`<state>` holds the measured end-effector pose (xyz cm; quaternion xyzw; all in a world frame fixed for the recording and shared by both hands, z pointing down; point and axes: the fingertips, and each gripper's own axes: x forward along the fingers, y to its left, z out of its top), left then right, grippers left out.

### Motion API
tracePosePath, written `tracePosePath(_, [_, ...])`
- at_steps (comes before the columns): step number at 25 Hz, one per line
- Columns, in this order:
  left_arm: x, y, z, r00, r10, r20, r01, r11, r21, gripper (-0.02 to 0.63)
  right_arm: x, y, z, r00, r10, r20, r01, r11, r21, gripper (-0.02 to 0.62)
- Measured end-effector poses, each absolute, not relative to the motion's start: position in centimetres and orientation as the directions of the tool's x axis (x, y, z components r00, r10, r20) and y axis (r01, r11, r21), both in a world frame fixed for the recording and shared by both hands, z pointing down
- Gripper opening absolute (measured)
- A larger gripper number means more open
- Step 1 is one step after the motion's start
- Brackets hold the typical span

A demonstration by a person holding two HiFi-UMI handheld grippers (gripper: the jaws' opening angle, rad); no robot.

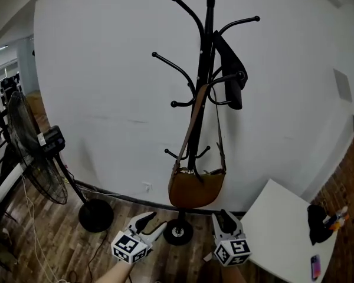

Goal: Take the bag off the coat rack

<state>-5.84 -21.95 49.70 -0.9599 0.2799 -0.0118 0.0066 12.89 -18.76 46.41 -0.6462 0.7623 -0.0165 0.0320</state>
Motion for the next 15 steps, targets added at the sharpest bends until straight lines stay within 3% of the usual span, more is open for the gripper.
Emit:
tracePosePath(7, [-5.7, -25.2, 50.4, 0.870, -0.493, 0.024, -0.493, -0.870, -0.018, 0.190, 12.6, -20.8, 46.3, -0.091, -0.996, -0.021, -0.995, 0.092, -0.036, 0.132])
tracePosePath(15, [-1.9, -29.1, 49.1, 0.866, -0.500, -0.004, -0.500, -0.865, -0.052, 0.191, 16.9, -24.7, 45.7, -0.061, -0.998, -0.011, -0.998, 0.061, 0.028, 0.144])
